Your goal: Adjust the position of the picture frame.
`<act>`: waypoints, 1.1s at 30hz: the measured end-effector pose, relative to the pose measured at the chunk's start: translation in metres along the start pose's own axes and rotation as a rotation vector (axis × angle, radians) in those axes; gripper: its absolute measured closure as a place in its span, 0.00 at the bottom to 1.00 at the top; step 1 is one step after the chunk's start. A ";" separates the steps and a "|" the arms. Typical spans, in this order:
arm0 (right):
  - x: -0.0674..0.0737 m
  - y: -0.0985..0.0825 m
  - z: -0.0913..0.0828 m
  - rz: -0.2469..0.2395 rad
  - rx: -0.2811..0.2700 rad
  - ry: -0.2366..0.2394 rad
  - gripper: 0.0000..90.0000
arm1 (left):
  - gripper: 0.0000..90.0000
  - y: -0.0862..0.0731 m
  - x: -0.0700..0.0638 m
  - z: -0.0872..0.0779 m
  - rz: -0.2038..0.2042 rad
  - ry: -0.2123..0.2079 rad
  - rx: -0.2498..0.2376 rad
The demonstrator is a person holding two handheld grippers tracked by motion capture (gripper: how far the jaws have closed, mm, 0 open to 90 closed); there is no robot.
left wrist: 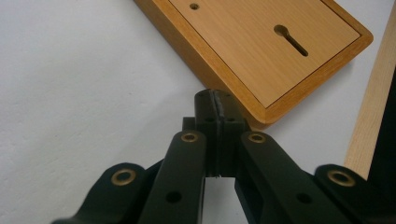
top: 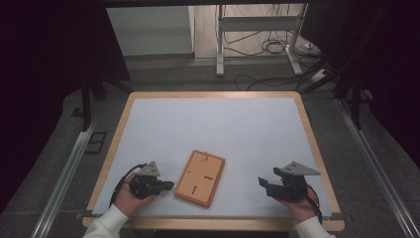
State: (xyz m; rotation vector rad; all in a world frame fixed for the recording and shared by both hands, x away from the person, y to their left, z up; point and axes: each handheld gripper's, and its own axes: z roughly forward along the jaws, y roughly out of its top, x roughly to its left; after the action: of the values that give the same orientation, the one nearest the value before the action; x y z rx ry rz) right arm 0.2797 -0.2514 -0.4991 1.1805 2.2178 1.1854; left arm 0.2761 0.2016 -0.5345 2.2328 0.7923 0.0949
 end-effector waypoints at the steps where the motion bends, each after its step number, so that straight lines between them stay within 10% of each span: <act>1: 0.000 0.000 0.000 0.002 0.000 0.000 0.34 | 1.00 0.000 -0.001 0.001 -0.002 -0.003 -0.001; 33: -0.005 0.000 0.003 0.018 0.045 -0.031 0.31 | 1.00 0.010 -0.028 0.018 0.074 -0.027 0.049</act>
State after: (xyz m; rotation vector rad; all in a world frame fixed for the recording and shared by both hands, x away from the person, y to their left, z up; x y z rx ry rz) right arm 0.2840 -0.2538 -0.5011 1.2301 2.2262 1.1217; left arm 0.2643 0.1687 -0.5357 2.3051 0.7044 0.0816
